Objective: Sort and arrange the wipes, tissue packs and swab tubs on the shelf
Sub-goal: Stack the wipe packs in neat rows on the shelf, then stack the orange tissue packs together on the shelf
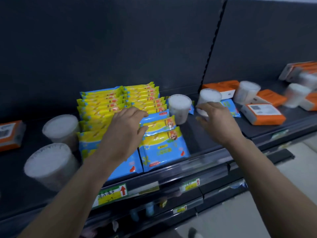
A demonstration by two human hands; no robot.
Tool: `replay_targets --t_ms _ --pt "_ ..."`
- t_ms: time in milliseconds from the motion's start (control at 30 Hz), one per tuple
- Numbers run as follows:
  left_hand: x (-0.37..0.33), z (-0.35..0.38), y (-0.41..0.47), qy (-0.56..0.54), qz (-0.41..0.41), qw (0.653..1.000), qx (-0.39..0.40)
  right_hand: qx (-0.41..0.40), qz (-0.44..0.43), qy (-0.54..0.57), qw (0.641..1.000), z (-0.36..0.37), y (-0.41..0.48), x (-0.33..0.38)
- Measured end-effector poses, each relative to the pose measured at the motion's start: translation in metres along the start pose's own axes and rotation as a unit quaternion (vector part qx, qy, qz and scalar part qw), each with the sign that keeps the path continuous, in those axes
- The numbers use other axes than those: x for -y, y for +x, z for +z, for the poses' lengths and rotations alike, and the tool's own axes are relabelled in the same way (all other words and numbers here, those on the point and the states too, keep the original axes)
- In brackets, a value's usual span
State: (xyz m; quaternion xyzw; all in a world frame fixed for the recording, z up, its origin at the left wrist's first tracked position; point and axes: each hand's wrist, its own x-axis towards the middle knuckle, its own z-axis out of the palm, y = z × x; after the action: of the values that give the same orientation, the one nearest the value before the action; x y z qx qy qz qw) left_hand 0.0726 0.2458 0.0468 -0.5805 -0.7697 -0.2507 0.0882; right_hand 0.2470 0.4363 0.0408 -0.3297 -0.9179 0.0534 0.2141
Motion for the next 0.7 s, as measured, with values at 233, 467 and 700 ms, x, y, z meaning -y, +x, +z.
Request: replay_targets --t_ms 233,467,700 --pt "-0.07 0.059 0.072 -0.018 0.023 1.0 0.004 -0.012 0.013 -0.009 1.0 -0.019 0.024 -0.092" --pt "-0.139 0.118 0.141 -0.007 -0.021 0.999 0.029 0.01 -0.002 0.01 1.0 -0.026 0.059 -0.193" --pt "-0.176 0.154 0.182 -0.029 0.004 0.999 0.043 0.033 0.015 0.011 0.999 -0.034 0.063 -0.254"
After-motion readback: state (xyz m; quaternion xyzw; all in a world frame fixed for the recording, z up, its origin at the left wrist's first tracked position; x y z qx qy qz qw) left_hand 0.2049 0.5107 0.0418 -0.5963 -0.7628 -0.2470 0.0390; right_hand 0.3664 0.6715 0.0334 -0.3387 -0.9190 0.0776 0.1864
